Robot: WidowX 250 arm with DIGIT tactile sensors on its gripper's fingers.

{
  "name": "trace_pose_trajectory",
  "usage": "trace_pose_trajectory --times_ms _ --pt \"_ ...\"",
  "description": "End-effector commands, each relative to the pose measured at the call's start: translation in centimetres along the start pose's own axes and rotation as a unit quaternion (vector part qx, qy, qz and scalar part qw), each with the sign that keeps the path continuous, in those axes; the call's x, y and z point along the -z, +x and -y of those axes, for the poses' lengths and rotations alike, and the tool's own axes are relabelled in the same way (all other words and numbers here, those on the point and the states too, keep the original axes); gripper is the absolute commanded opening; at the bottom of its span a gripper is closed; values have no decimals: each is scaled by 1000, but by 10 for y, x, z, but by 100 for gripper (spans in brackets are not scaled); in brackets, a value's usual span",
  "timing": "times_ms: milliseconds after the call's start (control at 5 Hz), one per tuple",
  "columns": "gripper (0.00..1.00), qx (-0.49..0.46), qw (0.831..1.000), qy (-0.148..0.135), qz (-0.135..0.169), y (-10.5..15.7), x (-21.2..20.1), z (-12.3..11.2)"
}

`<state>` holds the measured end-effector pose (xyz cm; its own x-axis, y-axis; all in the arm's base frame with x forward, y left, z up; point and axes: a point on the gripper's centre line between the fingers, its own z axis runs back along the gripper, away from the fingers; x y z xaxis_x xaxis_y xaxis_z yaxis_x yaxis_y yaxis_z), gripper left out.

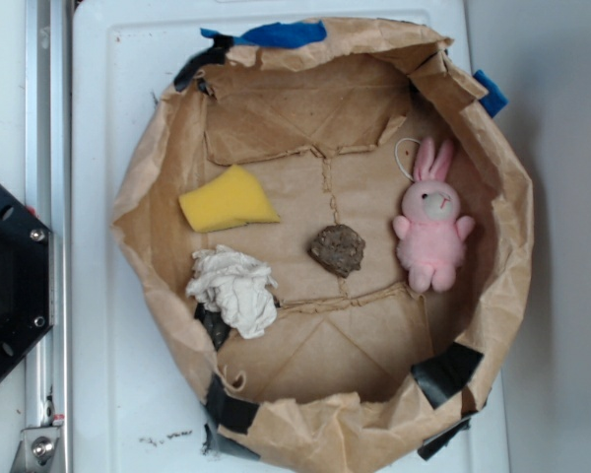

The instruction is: Grab the green sponge.

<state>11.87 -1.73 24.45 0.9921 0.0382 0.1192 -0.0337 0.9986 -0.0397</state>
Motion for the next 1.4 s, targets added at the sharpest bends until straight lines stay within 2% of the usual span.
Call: trace_pose_trajectory --times_ms 0,400,800,1200 --pt "100 0 1000 0 0 0 0 0" --pt "100 -16 1000 18 -18 64 25 -7" --pt "100 -39 999 30 -17 103 46 -29" --pt "100 -39 999 30 -17 103 46 -29"
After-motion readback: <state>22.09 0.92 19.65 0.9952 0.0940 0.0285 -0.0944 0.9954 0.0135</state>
